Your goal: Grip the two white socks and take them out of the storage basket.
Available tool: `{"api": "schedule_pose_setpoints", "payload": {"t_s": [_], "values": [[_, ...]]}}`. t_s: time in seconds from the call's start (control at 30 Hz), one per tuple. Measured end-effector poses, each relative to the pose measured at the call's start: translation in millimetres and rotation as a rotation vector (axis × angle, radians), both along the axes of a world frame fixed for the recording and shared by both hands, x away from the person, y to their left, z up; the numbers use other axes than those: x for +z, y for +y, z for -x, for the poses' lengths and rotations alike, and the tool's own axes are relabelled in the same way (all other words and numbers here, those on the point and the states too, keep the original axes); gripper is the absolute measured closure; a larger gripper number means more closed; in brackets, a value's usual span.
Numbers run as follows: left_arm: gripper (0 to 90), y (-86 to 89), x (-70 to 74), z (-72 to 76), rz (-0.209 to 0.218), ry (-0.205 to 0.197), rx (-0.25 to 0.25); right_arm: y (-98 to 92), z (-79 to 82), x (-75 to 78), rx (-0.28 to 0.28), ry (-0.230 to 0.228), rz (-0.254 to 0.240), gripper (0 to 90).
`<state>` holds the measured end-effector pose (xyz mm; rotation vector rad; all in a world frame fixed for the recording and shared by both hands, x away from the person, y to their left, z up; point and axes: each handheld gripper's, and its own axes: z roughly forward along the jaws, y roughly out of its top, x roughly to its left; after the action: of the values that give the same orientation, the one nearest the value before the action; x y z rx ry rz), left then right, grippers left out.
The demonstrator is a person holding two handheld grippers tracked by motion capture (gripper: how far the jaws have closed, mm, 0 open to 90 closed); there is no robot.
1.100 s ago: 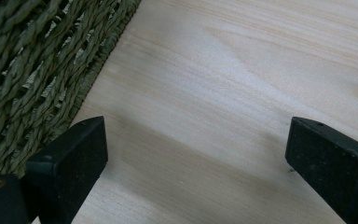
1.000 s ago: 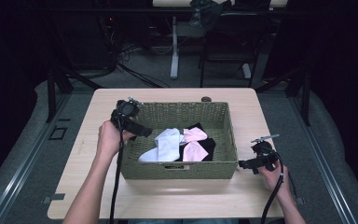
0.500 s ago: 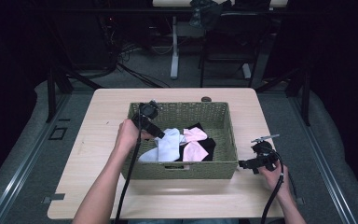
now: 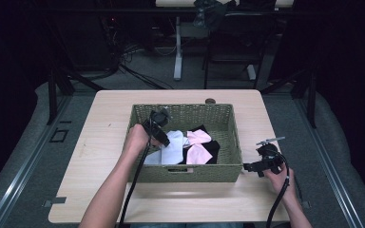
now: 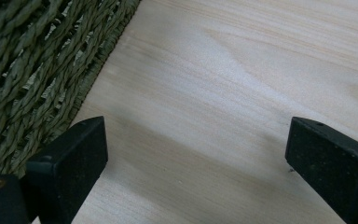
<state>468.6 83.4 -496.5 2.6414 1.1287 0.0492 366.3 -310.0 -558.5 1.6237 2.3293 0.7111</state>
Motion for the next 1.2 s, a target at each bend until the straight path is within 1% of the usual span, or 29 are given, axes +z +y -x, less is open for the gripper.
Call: {"api": "schedule_pose_setpoints", "payload": {"t_s": [0.03, 0.07, 0.1, 0.13, 0.17, 0.23, 0.3, 0.37, 0.43, 0.47, 0.5, 0.53, 0.57, 0.63, 0.7, 0.73, 0.77, 0.8, 0.93, 0.97, 1.03, 1.07, 1.13, 1.17, 1.2], "values": [[53.6, -1.0, -1.2, 0.2, -0.007, 0.004, -0.005, 0.1, 0.0, -0.1, -0.001, 0.000, -0.002, 5.3], [57.2, -2.0, -2.1, 0.8, -0.011, 0.009, -0.008, 0.1, 0.0, -0.1, -0.001, 0.000, -0.002, 5.3], [65.0, -2.9, -3.0, 1.5, -0.011, 0.011, -0.014, 0.1, 0.0, -0.1, 0.000, 0.000, -0.001, 5.3], [65.0, -3.2, -3.4, 1.6, -0.013, 0.010, -0.022, 0.1, 0.0, -0.1, 0.000, 0.000, -0.001, 5.3], [68.7, -3.5, -2.9, 2.4, -0.014, 0.010, -0.029, 0.0, 0.0, 0.0, 0.000, 0.000, 0.000, 5.3], [80.3, -3.6, -1.7, 3.2, -0.017, 0.008, -0.037, 0.3, 0.2, -0.1, -0.005, -0.004, -0.004, 5.2], [85.1, -3.4, 1.2, 4.3, -0.021, -0.003, -0.040, 0.2, 0.2, -0.1, -0.005, -0.004, -0.004, 5.3], [86.0, -3.4, 2.6, 4.8, -0.019, -0.008, -0.042, 0.2, 0.2, -0.2, -0.005, -0.003, -0.003, 5.3], [86.5, -2.7, 7.0, 6.6, -0.006, -0.020, -0.038, -0.2, 0.2, 0.0, -0.004, -0.002, -0.001, 5.3], [86.4, -2.7, 7.0, 6.6, -0.006, -0.020, -0.038, -0.4, 0.2, 0.1, -0.004, -0.002, -0.001, 5.3], [86.4, -1.4, 12.2, 7.8, -0.002, -0.027, -0.042, -0.4, 0.2, 0.0, -0.004, -0.002, -0.001, 5.3], [86.4, -1.4, 12.2, 7.8, -0.002, -0.027, -0.042, -0.4, 0.2, 0.0, -0.004, -0.002, -0.001, 5.3], [86.4, 0.1, 18.6, 9.3, 0.006, -0.038, -0.042, -0.1, 0.0, -0.3, -0.005, -0.002, -0.004, 5.3], [86.4, 1.4, 25.3, 11.3, 0.010, -0.050, -0.041, 0.2, 0.1, -0.3, -0.005, -0.003, -0.004, 5.3], [86.5, 2.3, 30.7, 12.8, 0.015, -0.050, -0.048, 0.2, 0.1, -0.3, -0.006, -0.003, -0.003, 5.3], [86.5, 2.3, 30.7, 12.8, 0.015, -0.050, -0.048, 0.2, 0.1, -0.3, -0.006, -0.003, -0.003, 5.3], [86.5, 2.6, 37.3, 15.3, 0.011, -0.055, -0.052, 0.1, 0.1, -0.3, -0.007, -0.002, -0.003, 5.3], [86.5, 2.6, 37.3, 15.3, 0.011, -0.055, -0.052, 0.1, 0.1, -0.3, -0.007, -0.002, -0.003, 5.3], [86.6, 3.6, 50.3, 19.3, 0.024, -0.044, -0.065, 0.2, -0.1, -0.1, -0.002, 0.001, -0.002, 5.3], [86.6, 3.6, 50.3, 19.3, 0.024, -0.044, -0.065, 0.2, -0.1, -0.1, -0.002, 0.001, -0.002, 5.3], [86.7, 4.5, 58.5, 21.2, 0.028, -0.045, -0.069, 0.2, 0.0, -0.2, -0.007, -0.002, -0.003, 5.2], [86.7, 4.5, 58.5, 21.2, 0.028, -0.045, -0.069, 0.1, 0.0, -0.2, -0.007, -0.002, -0.003, 5.3], [86.7, 5.0, 64.3, 22.5, 0.036, -0.044, -0.071, 0.1, 0.0, -0.2, -0.007, -0.002, -0.004, 5.2], [86.7, 5.4, 70.8, 23.7, 0.036, -0.049, -0.075, 0.1, -0.1, -0.3, -0.007, -0.002, -0.003, 5.3], [86.7, 5.4, 70.8, 23.7, 0.036, -0.049, -0.075, 0.1, -0.1, -0.3, -0.007, -0.002, -0.003, 5.3]]}}
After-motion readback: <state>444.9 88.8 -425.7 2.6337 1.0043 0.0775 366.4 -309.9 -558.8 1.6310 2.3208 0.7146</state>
